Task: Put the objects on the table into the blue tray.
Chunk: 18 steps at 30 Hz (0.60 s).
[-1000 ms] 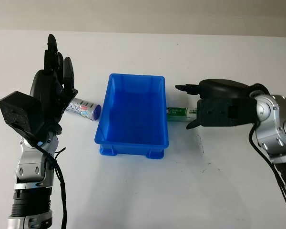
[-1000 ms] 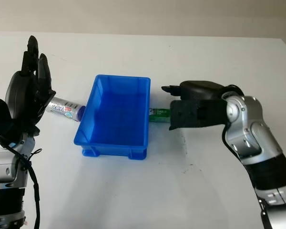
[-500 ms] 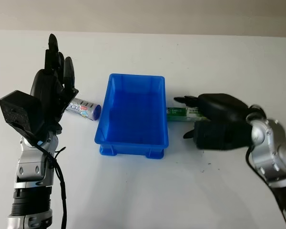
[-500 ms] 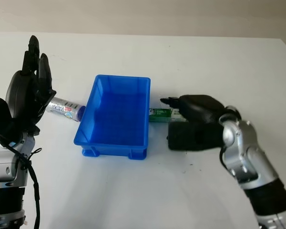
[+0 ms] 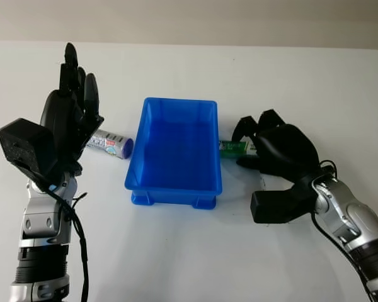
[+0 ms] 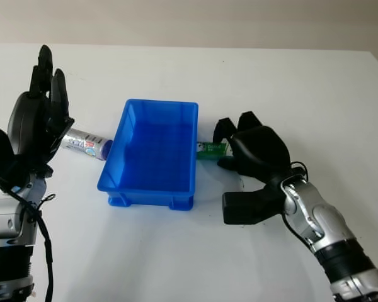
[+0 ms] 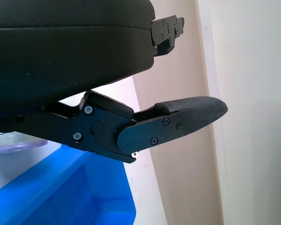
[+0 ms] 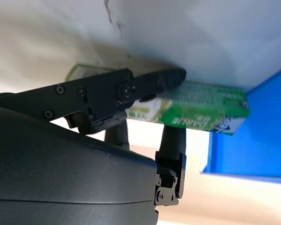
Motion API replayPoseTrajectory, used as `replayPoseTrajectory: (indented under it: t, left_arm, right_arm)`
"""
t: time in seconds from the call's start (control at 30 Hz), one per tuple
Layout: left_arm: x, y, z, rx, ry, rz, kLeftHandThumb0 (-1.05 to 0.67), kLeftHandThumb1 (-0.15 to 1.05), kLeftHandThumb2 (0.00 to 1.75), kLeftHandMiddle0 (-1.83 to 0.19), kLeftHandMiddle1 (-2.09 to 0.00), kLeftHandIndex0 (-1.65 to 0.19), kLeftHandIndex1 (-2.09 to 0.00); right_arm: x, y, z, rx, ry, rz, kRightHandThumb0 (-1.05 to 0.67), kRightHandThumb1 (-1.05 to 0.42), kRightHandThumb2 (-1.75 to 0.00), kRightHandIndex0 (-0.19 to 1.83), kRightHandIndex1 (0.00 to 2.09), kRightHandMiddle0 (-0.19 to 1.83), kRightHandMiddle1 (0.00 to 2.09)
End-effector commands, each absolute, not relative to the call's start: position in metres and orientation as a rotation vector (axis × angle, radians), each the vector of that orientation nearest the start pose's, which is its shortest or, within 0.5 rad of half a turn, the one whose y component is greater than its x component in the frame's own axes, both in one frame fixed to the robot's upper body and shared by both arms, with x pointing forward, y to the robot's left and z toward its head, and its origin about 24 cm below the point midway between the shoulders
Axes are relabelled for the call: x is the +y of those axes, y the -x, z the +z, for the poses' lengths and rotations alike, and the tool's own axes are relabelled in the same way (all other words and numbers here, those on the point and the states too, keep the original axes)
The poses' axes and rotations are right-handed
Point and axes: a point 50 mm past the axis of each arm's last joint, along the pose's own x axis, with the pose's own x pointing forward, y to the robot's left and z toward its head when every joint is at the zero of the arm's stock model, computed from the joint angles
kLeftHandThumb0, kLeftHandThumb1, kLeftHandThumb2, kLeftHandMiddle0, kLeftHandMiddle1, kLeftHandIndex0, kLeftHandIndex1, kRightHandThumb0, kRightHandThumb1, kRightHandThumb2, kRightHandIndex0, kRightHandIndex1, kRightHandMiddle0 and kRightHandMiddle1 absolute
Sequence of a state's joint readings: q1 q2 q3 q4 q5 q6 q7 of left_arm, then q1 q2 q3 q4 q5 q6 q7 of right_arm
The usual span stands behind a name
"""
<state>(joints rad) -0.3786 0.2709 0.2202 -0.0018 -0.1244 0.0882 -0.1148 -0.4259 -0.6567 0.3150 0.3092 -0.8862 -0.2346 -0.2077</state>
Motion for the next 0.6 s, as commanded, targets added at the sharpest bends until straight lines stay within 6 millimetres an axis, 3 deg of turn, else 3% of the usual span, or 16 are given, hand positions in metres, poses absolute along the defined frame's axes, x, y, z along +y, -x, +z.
replayPoseTrajectory:
  t: [0.0,0.3,0.57]
  left_arm:
    - [0.221,-0.309,0.160,-0.334,-0.121,0.026,-0.78,1.05,0.68,0.19,0.00,0.19,0.00]
    - [0.222,-0.309,0.161,-0.335,-0.117,0.022,-0.78,1.05,0.67,0.19,0.00,0.19,0.00]
    - [0.222,-0.310,0.162,-0.344,-0.124,0.017,-0.78,1.05,0.67,0.19,0.00,0.19,0.00]
  right_arm:
    - [-0.194,-0.320,0.105,-0.461,1.563,0.189,-0.41,-0.98,-0.06,0.31,2.09,0.14,2.08]
    - [-0.197,-0.329,0.117,-0.431,1.602,0.187,-0.45,-1.02,-0.06,0.76,2.09,0.54,2.09]
    - [-0.205,-0.339,0.141,-0.419,1.574,0.102,-0.40,-1.02,-0.05,0.87,2.09,0.56,2.09]
